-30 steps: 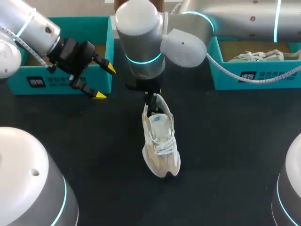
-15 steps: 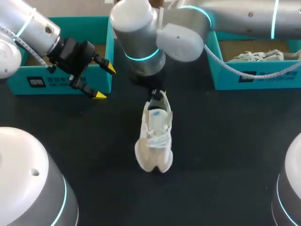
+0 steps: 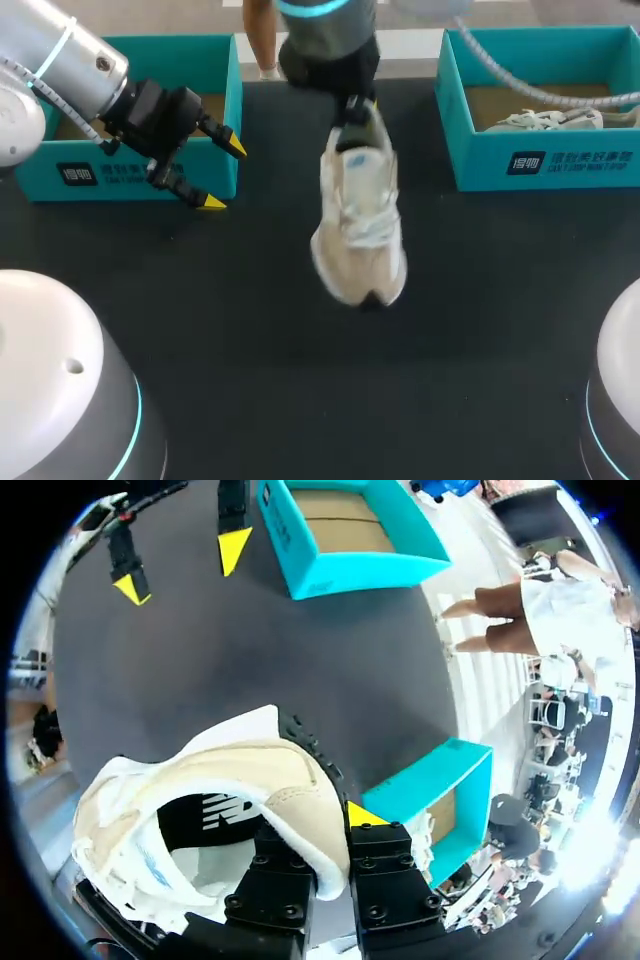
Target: Take the shoe out of the shoebox, open the shoe tongue, remove and reinsert the insole, then place the shoe into the shoebox
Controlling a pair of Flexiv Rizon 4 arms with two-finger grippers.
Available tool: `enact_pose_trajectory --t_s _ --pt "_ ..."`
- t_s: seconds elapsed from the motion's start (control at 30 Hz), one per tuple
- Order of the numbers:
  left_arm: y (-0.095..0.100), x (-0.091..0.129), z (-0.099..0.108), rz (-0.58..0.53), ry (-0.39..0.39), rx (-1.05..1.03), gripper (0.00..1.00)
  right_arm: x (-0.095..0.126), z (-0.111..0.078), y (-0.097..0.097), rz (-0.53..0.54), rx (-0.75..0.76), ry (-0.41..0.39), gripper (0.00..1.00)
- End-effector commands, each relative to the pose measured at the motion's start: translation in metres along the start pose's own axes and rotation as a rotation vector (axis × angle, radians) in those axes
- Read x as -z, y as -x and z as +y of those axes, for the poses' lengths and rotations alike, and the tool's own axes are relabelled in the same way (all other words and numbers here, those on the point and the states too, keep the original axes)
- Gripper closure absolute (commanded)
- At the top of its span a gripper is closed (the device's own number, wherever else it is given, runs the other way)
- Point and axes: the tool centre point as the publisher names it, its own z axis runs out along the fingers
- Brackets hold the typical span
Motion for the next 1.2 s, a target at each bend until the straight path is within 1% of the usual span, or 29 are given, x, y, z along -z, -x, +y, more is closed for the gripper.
enact_pose_trajectory --t_s 0.03,0.07,0.73,0.77,0.83,0.87,0.93,0.97,1.0,1.03,1.07,1.13,1.17,1.2 --pt "0.0 0.0 0.0 0.001 0.002 0.0 0.0 0.052 -0.025 0.019 -0.005 0.038 0.022 1.0" --pt "0.0 0.0 0.0 0.001 0.002 0.0 0.0 0.055 -0.027 0.023 -0.023 0.027 -0.014 1.0" --pt "0.0 0.0 0.0 0.001 0.002 0.0 0.0 0.055 -0.027 0.023 -0.023 0.027 -0.014 1.0" --pt "0.0 0.0 0.0 0.001 0.002 0.0 0.0 0.052 -0.029 0.033 -0.028 0.016 -0.033 1.0" --pt "0.0 0.0 0.0 0.001 0.002 0.0 0.0 0.041 -0.036 0.057 -0.006 -0.039 -0.028 1.0" --pt "0.0 0.0 0.0 0.001 0.002 0.0 0.0 0.035 -0.042 0.071 -0.012 -0.07 -0.007 1.0" --pt "0.0 0.0 0.0 0.001 0.002 0.0 0.0 0.02 -0.054 0.093 0.021 -0.097 -0.017 1.0" --pt "0.0 0.0 0.0 0.001 0.002 0.0 0.0 0.016 -0.059 0.1 0.014 -0.094 -0.015 1.0" --pt "0.0 0.0 0.0 0.001 0.002 0.0 0.0 0.009 -0.067 0.115 0.02 -0.096 -0.004 1.0" --pt "0.0 0.0 0.0 0.001 0.002 0.0 0.0 0.004 -0.073 0.124 0.023 -0.087 -0.007 1.0" --pt "0.0 0.0 0.0 0.001 0.002 0.0 0.0 0.0 -0.081 0.134 0.002 -0.073 0.003 1.0" --pt "0.0 0.0 0.0 0.001 0.002 0.0 0.0 -0.009 -0.095 0.152 0.004 -0.043 -0.023 1.0" --pt "0.0 0.0 0.0 0.001 0.002 0.0 0.0 -0.011 -0.099 0.159 -0.007 -0.029 -0.018 1.0" --pt "0.0 0.0 0.0 0.001 0.002 0.0 0.0 -0.016 -0.106 0.171 -0.003 -0.002 -0.026 1.0"
